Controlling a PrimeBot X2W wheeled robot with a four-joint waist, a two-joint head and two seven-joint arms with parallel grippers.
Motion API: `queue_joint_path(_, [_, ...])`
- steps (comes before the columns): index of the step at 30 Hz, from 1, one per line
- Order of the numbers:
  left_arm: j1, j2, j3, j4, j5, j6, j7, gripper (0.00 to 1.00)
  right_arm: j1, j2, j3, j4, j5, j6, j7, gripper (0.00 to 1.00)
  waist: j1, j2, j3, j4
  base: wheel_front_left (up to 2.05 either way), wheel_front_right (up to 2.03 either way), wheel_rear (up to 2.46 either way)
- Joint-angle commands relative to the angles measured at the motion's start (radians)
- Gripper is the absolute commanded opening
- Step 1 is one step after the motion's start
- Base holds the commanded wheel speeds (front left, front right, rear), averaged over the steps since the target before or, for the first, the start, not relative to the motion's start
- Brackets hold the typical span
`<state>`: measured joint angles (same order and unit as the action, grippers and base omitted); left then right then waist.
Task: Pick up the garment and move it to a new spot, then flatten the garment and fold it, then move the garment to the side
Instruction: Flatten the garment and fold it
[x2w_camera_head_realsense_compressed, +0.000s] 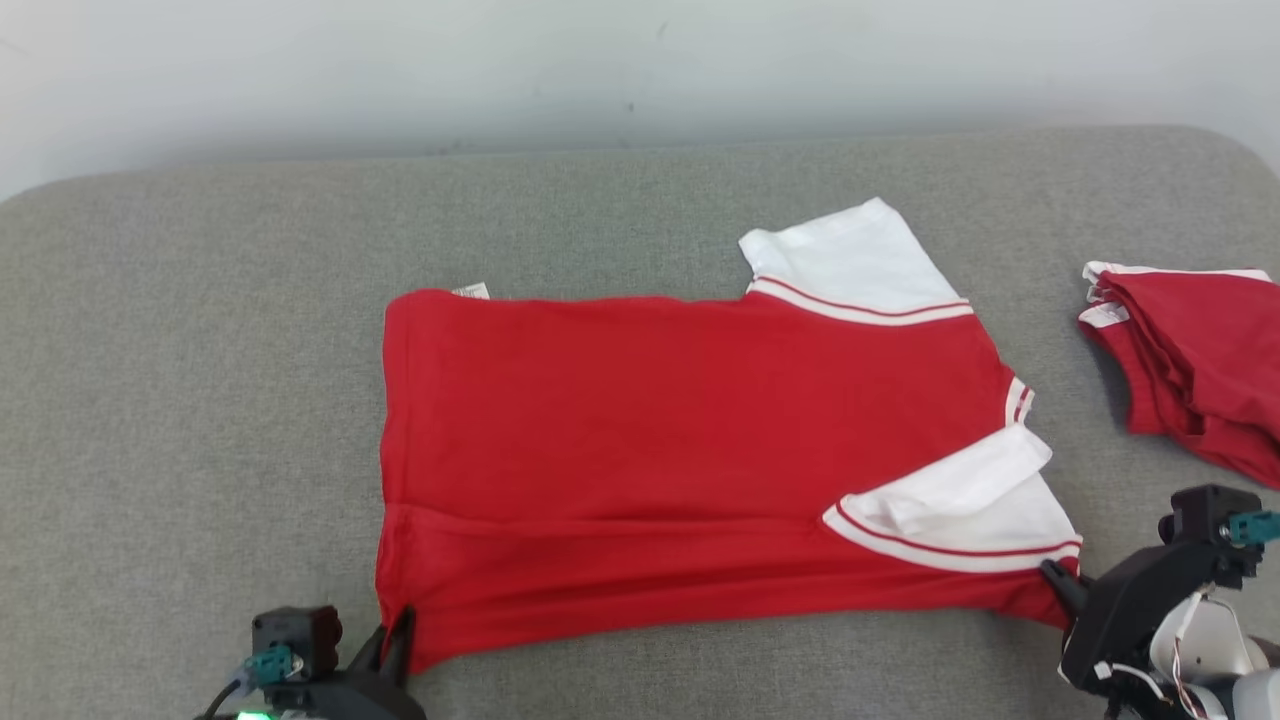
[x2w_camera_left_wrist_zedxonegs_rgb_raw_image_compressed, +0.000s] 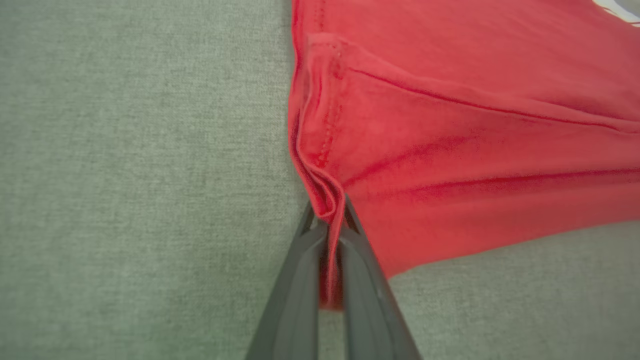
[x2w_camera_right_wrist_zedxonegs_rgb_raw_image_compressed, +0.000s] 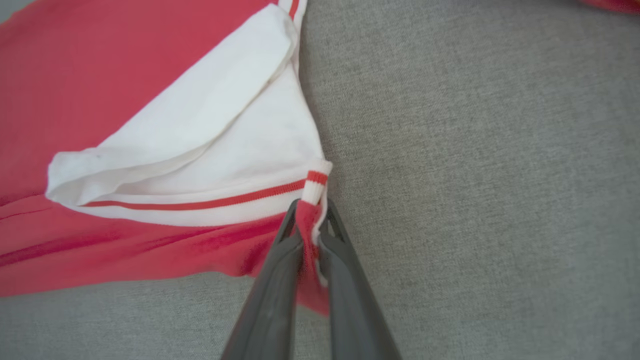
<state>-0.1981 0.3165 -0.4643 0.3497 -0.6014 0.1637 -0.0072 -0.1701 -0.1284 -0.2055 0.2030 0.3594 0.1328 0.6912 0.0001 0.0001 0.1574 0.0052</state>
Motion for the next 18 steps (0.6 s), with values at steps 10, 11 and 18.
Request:
queue_joint_path(10, [0.132, 0.052, 0.004, -0.145, -0.015, 0.052, 0.042, 0.0, 0.139, 0.05, -0.023, -0.122, 0.005, -0.004, 0.035, 0.0, -0.0001, -0.0001, -0.033, -0.016, 0.0, 0.0, 0.0])
queue_joint_path(11, [0.138, 0.051, 0.002, -0.152, -0.017, 0.057, 0.046, 0.0, 0.146, 0.053, -0.02, -0.122, 0.0, -0.004, 0.034, 0.0, -0.0001, -0.0001, -0.033, -0.016, 0.0, 0.0, 0.0])
queue_joint_path(18, [0.159, 0.048, -0.01, -0.153, -0.009, 0.077, 0.055, 1.0, 0.146, 0.066, -0.007, -0.096, -0.015, -0.004, 0.002, 1.0, -0.0001, -0.0001, -0.037, -0.012, 0.0, 0.0, 0.0])
